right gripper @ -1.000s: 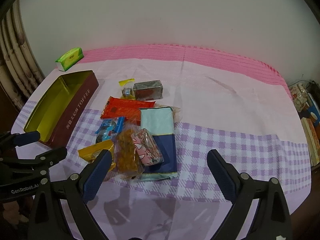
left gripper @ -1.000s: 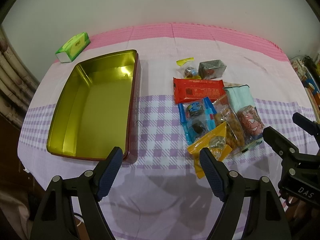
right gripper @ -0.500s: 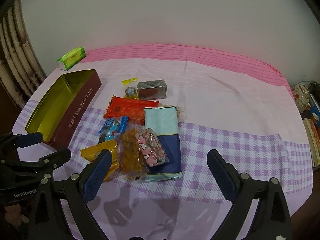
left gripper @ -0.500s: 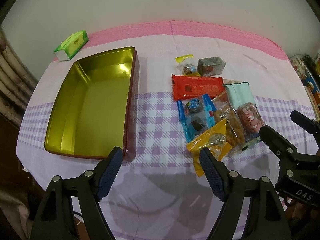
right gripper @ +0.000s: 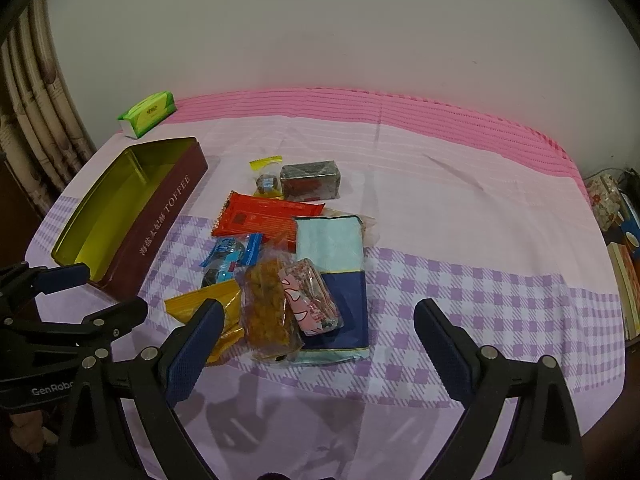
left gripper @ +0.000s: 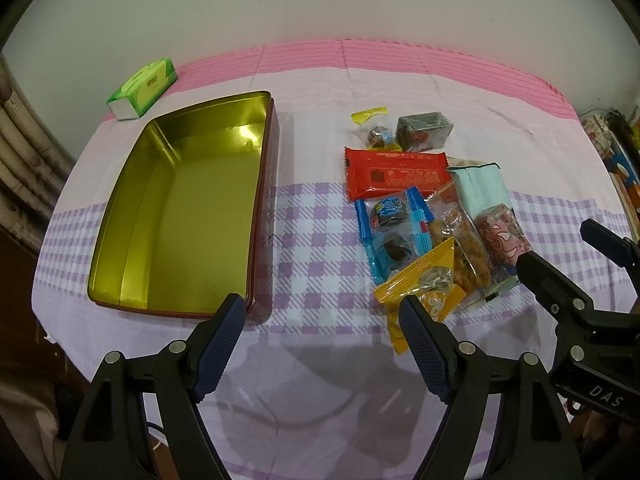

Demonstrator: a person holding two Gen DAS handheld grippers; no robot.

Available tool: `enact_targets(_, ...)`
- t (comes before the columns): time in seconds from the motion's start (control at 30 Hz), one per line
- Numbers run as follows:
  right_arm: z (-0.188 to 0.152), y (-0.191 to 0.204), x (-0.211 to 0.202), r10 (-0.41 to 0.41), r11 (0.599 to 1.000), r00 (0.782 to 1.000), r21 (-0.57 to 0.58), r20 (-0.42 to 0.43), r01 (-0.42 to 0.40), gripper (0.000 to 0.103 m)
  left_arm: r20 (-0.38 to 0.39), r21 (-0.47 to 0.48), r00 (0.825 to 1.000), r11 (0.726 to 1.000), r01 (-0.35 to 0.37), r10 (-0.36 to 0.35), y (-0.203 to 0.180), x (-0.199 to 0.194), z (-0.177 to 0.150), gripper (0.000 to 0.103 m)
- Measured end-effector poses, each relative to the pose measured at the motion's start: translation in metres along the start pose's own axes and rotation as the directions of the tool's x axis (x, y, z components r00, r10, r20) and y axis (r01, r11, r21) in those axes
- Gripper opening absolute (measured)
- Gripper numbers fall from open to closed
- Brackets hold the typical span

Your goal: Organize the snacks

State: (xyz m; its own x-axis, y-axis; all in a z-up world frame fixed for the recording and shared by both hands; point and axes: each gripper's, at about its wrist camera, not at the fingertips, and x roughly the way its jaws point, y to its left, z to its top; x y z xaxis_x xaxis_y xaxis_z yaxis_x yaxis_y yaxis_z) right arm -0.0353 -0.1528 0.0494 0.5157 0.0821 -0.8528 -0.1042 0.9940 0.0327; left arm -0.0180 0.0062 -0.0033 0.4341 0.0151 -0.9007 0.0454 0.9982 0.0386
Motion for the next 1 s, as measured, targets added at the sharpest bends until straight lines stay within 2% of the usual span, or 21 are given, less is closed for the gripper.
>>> enact_targets(0.57,-0.0005,0.0003,0.0011,-0.002,1.000,1.000,-0.001,-0.001,0.002,0.095,-0.007,-0.010,1.000,1.000,-0.004,0.004,0.0051,0.0032,0.0006,0.079)
enact_targets(1.0,-0.0020,0.0021,0.0066,0.010,1.000,1.000,-0.017,-0.011,-0.010,0.083,-0.010,-0.013,1.000,1.000,-0.007,0.006,0.0086,0.0054,0.0012,0.079)
